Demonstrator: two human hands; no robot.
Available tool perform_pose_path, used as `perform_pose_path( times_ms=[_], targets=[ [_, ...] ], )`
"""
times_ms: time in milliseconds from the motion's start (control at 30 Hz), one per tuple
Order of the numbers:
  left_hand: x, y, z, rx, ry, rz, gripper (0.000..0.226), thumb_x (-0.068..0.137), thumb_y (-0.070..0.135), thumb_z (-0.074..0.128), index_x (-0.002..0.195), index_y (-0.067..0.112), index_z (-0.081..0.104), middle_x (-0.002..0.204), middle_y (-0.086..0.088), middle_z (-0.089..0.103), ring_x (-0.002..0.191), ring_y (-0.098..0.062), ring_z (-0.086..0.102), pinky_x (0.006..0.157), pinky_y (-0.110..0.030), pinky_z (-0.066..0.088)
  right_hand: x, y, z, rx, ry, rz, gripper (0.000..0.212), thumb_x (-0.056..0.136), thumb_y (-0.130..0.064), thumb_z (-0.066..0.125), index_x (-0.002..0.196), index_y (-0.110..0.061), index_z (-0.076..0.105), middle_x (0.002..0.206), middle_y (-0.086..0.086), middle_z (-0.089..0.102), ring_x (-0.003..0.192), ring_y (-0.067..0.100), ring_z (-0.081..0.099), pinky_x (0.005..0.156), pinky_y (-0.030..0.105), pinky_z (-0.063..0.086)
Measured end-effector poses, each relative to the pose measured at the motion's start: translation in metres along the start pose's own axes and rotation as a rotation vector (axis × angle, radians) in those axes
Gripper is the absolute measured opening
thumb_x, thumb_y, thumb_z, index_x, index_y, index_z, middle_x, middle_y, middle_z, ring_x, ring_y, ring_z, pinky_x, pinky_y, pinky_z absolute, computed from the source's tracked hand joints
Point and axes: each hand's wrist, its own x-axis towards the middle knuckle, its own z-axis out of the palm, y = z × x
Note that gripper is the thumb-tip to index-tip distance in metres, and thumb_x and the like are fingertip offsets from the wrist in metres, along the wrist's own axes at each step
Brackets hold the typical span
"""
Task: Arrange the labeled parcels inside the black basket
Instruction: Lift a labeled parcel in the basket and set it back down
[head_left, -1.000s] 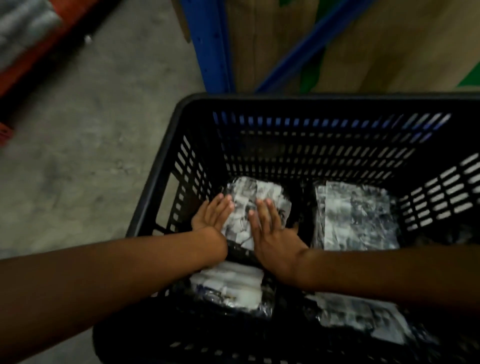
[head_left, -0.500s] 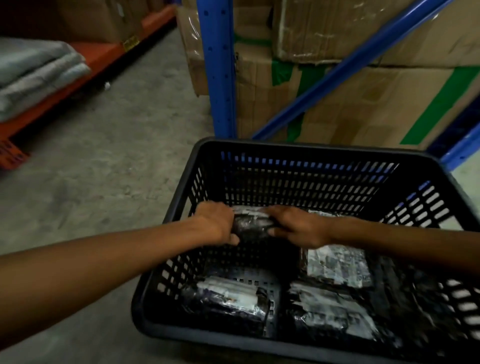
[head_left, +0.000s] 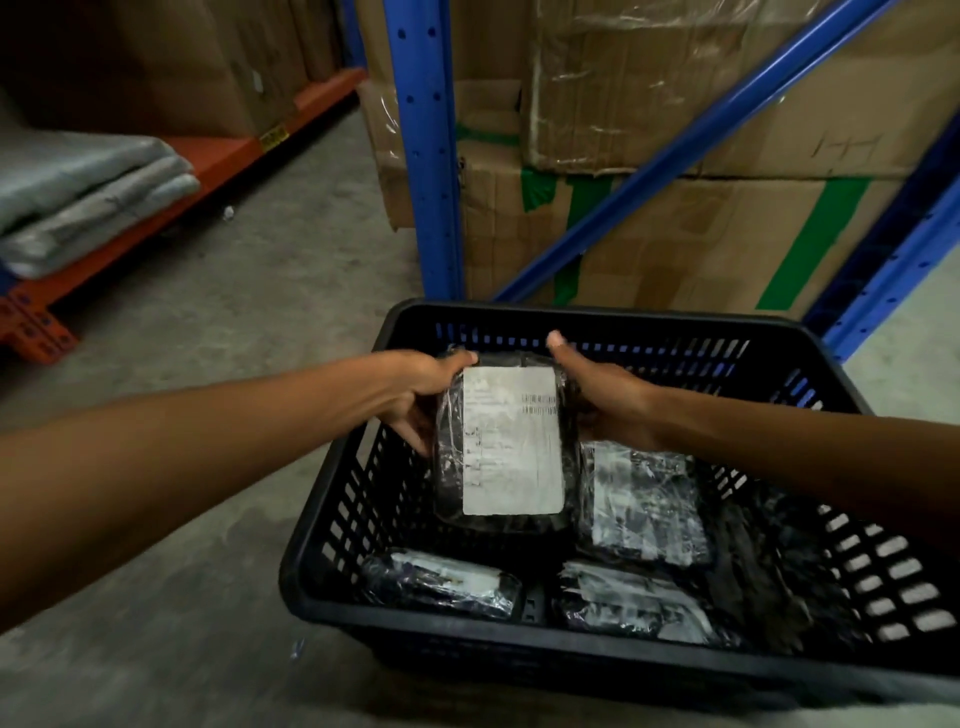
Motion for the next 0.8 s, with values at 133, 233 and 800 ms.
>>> perform_pose_path(
  times_ms=[133, 233, 800],
  targets=[
    [0.019, -0.013, 0.028, -0.010, 0.132, 0.002, 0.072, 0.096, 0.057, 0.039, 0.149, 0.008, 0.038, 0.150, -0.019, 0.045, 0.130, -0.044, 0.050, 0.089, -0.064, 0.052, 0.010, 0.026, 0.014, -0.244, 0.132, -0.023, 0.053, 0.074, -0.019, 0.086, 0.120, -0.003, 0.063, 0.114, 0.016, 0.073, 0.097, 0.031, 0.073, 0.083, 0.044, 0.063],
    [0.035, -0.026, 0.038, 0.009, 0.126, 0.002, 0.074, 0.096, 0.051, 0.046, 0.153, 0.007, 0.029, 0.156, -0.019, 0.036, 0.139, -0.043, 0.041, 0.105, -0.061, 0.043, 0.023, 0.050, 0.031, -0.400, 0.229, -0.002, 0.053, 0.073, -0.032, 0.087, 0.115, -0.008, 0.067, 0.113, 0.012, 0.073, 0.098, 0.027, 0.071, 0.084, 0.038, 0.062],
    [0.078, -0.031, 0.045, 0.367, -0.016, 0.022, 0.062, 0.101, 0.011, 0.044, 0.157, 0.008, 0.019, 0.163, -0.017, 0.022, 0.148, -0.037, 0.029, 0.114, -0.049, 0.037, 0.083, 0.080, 0.078, -0.651, 0.116, 0.183, 0.096, 0.091, -0.024, 0.070, 0.158, 0.002, 0.006, 0.160, 0.019, 0.032, 0.145, 0.033, 0.038, 0.115, 0.038, 0.040]
  ],
)
